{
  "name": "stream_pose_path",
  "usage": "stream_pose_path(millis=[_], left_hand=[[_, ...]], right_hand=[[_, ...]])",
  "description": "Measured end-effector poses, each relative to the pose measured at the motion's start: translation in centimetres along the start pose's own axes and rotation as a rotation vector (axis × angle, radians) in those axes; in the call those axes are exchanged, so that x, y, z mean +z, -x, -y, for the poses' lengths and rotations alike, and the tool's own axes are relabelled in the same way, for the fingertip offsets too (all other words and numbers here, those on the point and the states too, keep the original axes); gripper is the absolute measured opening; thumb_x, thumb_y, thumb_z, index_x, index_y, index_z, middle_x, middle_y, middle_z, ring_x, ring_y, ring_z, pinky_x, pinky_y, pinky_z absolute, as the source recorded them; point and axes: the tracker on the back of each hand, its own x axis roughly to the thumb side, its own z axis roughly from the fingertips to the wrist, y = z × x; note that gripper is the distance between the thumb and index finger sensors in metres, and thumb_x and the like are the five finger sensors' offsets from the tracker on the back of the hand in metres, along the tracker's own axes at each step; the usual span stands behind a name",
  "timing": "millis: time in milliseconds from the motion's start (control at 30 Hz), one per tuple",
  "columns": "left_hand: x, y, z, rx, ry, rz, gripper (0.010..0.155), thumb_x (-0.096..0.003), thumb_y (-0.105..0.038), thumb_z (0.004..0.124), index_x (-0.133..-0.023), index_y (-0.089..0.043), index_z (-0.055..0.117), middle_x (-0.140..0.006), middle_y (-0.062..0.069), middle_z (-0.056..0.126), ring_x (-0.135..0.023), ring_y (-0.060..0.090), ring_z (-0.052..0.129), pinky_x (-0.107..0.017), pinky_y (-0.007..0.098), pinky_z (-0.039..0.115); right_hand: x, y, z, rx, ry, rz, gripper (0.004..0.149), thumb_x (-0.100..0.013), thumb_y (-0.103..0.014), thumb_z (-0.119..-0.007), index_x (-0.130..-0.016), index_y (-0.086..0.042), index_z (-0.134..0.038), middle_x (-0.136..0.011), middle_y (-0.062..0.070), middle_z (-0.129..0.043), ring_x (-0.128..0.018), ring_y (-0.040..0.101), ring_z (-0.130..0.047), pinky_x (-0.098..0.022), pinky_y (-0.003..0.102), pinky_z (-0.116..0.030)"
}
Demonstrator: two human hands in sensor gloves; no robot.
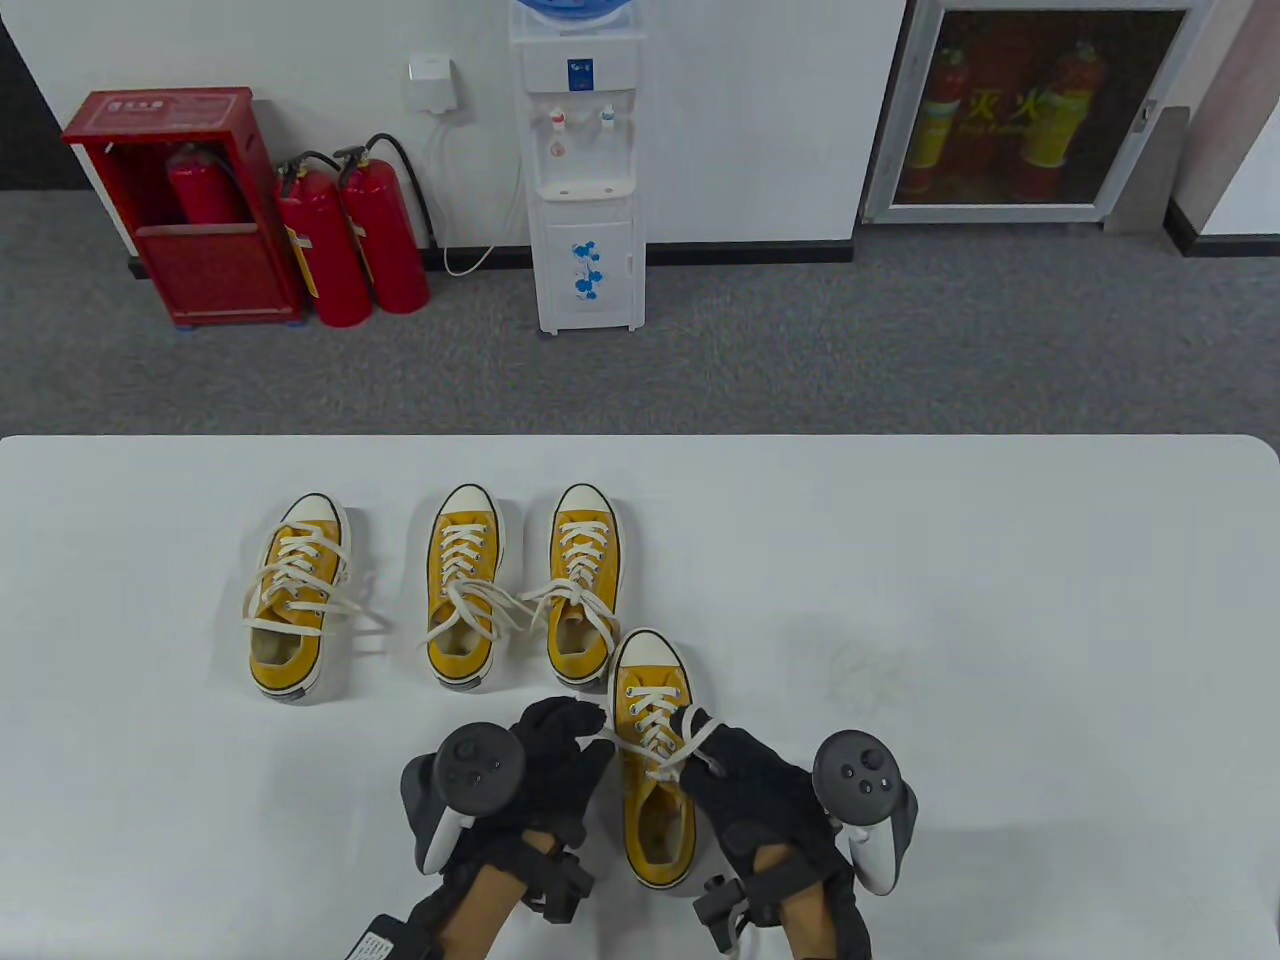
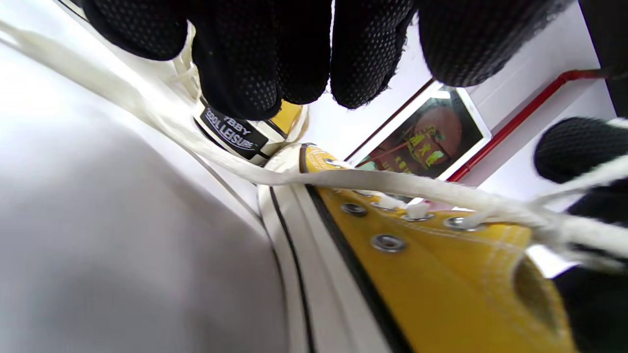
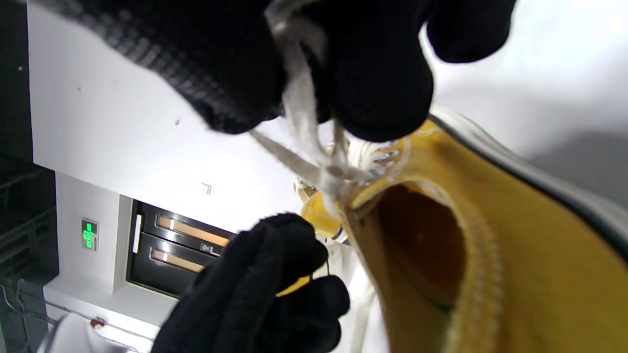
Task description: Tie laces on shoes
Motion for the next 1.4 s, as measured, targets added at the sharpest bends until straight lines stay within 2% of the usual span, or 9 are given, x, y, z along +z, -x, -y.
stream_pose_path(millis=[133, 333, 567, 667, 767, 933, 1100, 1300, 1400], left_hand=[[0.2, -0.5, 0.1, 0.071, 0.006, 0.014, 0.056, -0.0469, -0.054, 0.077, -0.096, -0.027, 0.076, -0.105, 0.009, 0.075, -0.075, 0.033, 0.091, -0.067, 0.066, 0.063], [0.5, -1.4, 0.2, 0.154, 0.021, 0.054, 0.057, -0.0473, -0.055, 0.076, -0.097, -0.028, 0.075, -0.105, 0.009, 0.076, -0.076, 0.032, 0.091, -0.067, 0.066, 0.062], [0.5, -1.6, 0.4, 0.229, 0.084, 0.093, 0.06, -0.0468, -0.06, 0.076, -0.1, -0.033, 0.074, -0.107, 0.006, 0.073, -0.082, 0.033, 0.088, -0.069, 0.066, 0.061], [0.5, -1.7, 0.7, 0.234, 0.123, 0.093, 0.054, -0.0468, -0.058, 0.077, -0.095, -0.032, 0.08, -0.105, 0.006, 0.077, -0.082, 0.033, 0.088, -0.069, 0.066, 0.061], [0.6, -1.8, 0.7, 0.252, 0.1, 0.076, 0.051, -0.0463, -0.053, 0.081, -0.091, -0.029, 0.084, -0.099, 0.004, 0.083, -0.078, 0.032, 0.092, -0.068, 0.066, 0.064], [0.4, -1.8, 0.4, 0.22, 0.074, 0.079, 0.039, -0.0464, -0.045, 0.083, -0.08, -0.027, 0.091, -0.089, 0.004, 0.091, -0.07, 0.031, 0.096, -0.066, 0.064, 0.068], [0.3, -1.8, -0.1, 0.073, 0.032, 0.107, 0.038, -0.0471, -0.045, 0.08, -0.079, -0.026, 0.089, -0.087, 0.004, 0.091, -0.069, 0.03, 0.096, -0.065, 0.064, 0.068], [0.1, -1.1, -1.2, 0.033, -0.035, 0.06, 0.038, -0.0474, -0.044, 0.078, -0.079, -0.025, 0.088, -0.087, 0.005, 0.089, -0.069, 0.032, 0.095, -0.064, 0.065, 0.067], [-0.2, 0.1, -2.2, 0.037, -0.07, 0.011, 0.038, -0.0474, -0.044, 0.078, -0.079, -0.025, 0.087, -0.087, 0.005, 0.089, -0.069, 0.032, 0.095, -0.064, 0.065, 0.067]], right_hand=[[0.0, -0.4, -0.5, 0.049, -0.03, 0.032, 0.054, -0.042, -0.019, -0.084, -0.095, -0.018, -0.077, -0.078, 0.002, -0.086, -0.061, 0.026, -0.096, -0.064, 0.062, -0.065], [0.1, -1.2, -1.2, 0.122, -0.071, 0.1, 0.054, -0.042, -0.013, -0.082, -0.095, -0.02, -0.078, -0.085, 0.005, -0.079, -0.059, 0.028, -0.092, -0.064, 0.061, -0.063], [0.8, -2.6, -2.5, 0.417, -0.062, 0.265, 0.05, -0.042, -0.011, -0.081, -0.09, -0.023, -0.086, -0.09, 0.005, -0.076, -0.059, 0.027, -0.09, -0.065, 0.061, -0.06], [1.1, -3.2, -3.0, 0.482, -0.05, 0.307, 0.049, -0.041, -0.011, -0.081, -0.089, -0.023, -0.087, -0.091, 0.005, -0.076, -0.059, 0.027, -0.09, -0.065, 0.061, -0.06], [1.2, -3.3, -3.0, 0.514, -0.039, 0.321, 0.047, -0.042, -0.011, -0.081, -0.087, -0.02, -0.088, -0.091, 0.005, -0.076, -0.059, 0.027, -0.09, -0.066, 0.061, -0.059], [1.2, -3.4, -2.9, 0.501, -0.043, 0.325, 0.042, -0.041, -0.011, -0.082, -0.081, -0.019, -0.093, -0.092, 0.005, -0.076, -0.059, 0.027, -0.09, -0.066, 0.062, -0.059], [0.9, -3.2, -2.4, 0.461, -0.07, 0.283, 0.045, -0.041, -0.014, -0.083, -0.085, -0.021, -0.091, -0.098, 0.006, -0.071, -0.059, 0.025, -0.09, -0.066, 0.062, -0.059], [0.2, -2.0, -0.7, 0.294, -0.113, 0.156, 0.047, -0.041, -0.014, -0.082, -0.086, -0.021, -0.091, -0.105, 0.007, -0.061, -0.059, 0.024, -0.089, -0.066, 0.061, -0.058], [-0.2, -1.0, 0.8, 0.198, -0.078, 0.094, 0.046, -0.041, -0.012, -0.082, -0.085, -0.018, -0.091, -0.105, 0.008, -0.062, -0.058, 0.025, -0.089, -0.065, 0.06, -0.059]])
